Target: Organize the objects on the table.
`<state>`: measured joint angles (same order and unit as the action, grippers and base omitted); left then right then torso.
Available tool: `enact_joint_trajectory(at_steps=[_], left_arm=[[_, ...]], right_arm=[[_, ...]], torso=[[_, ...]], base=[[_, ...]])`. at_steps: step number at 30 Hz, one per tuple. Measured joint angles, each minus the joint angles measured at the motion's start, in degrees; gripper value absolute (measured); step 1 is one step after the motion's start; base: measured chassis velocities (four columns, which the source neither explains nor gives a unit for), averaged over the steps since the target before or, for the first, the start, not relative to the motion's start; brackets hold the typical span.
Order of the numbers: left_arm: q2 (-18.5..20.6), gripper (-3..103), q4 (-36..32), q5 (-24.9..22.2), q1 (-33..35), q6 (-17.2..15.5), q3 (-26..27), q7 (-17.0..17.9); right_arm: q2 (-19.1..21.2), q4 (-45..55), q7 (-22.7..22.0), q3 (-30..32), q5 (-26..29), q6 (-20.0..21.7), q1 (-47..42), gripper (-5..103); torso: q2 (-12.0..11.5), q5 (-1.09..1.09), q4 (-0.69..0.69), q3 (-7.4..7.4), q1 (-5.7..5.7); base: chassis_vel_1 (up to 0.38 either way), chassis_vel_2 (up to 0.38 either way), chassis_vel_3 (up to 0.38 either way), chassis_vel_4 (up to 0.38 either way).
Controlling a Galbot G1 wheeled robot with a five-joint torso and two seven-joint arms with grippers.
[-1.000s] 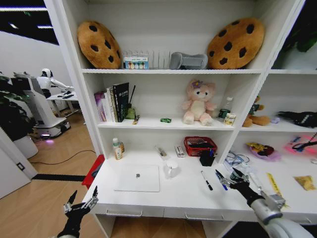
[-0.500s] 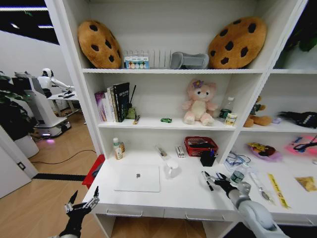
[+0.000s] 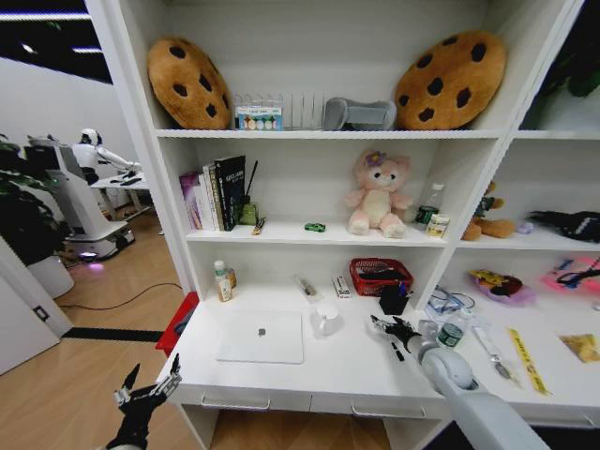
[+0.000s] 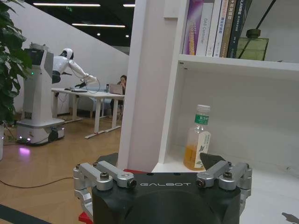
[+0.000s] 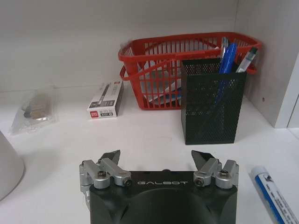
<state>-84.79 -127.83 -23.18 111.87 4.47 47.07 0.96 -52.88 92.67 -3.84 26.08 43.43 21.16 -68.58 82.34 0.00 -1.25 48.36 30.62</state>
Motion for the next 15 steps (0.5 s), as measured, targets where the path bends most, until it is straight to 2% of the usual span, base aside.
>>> enact_joint_trajectory(at_steps=[9, 12, 13, 15], left_arm=[[-0.33, 99, 0.28, 0.12, -0.1, -0.03, 0.02, 0.0], [-0.42, 99, 0.31, 0.23, -0.04, -0.07, 0.0, 0.0], [-0.42, 99, 0.31, 0.23, -0.04, -0.07, 0.0, 0.0], [-0.43, 99, 0.35, 0.23, -0.01, -0.07, 0.14, 0.0]], right_arm=[[-0.39, -0.59, 0.91, 0.25, 0.45, -0.17, -1.43, 88], [-0.58, -0.82, 1.0, 0.07, 1.1, -0.18, -1.11, 73], [-0.58, -0.82, 1.0, 0.07, 1.1, -0.18, -1.11, 73], [-0.6, -0.9, 0.98, -0.02, 1.33, -0.17, -0.95, 62]], torso=[[0.0, -0.01, 0.0, 0.0, 0.0], [0.0, -0.01, 0.02, 0.0, -0.01], [0.0, -0.01, 0.02, 0.0, -0.01], [0.0, 0.0, 0.02, 0.0, -0.01]], base=[[0.0, 0.0, 0.0, 0.0], [0.0, 0.0, 0.0, 0.0], [0.0, 0.0, 0.0, 0.0], [0.0, 0.0, 0.0, 0.0]])
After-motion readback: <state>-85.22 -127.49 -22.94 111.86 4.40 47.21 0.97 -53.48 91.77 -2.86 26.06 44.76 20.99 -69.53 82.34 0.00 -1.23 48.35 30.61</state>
